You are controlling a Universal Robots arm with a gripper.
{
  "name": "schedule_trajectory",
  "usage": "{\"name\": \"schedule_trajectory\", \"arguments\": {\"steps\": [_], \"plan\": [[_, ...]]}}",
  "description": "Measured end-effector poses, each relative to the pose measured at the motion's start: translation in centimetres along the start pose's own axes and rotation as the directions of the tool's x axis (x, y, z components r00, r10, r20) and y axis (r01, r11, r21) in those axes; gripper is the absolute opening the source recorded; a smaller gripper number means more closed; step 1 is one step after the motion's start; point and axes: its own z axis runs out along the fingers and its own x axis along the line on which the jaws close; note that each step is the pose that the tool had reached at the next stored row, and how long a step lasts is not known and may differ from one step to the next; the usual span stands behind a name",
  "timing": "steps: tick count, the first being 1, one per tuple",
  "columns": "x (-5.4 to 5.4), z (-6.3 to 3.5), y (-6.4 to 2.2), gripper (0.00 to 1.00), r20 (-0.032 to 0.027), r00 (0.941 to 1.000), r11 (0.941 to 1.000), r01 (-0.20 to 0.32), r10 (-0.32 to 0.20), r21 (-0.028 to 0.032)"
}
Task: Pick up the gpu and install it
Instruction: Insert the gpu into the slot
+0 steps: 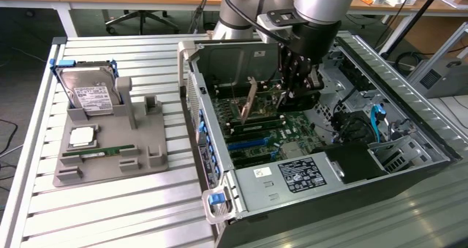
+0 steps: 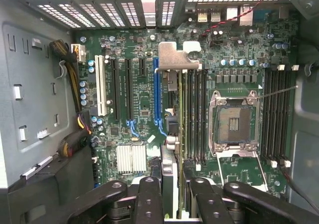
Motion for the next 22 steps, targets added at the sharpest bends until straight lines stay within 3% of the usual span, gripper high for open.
{"name": "schedule_trajectory", "arguments": {"steps": [12, 22], "plan": [[0.28, 0.03, 0.01, 0.27, -0.0043, 1.0000, 1.0000, 0.000, 0.000, 0.0000], [0.29, 0.11, 0.40, 0.27, -0.0038, 1.0000, 1.0000, 0.000, 0.000, 0.0000]]}}
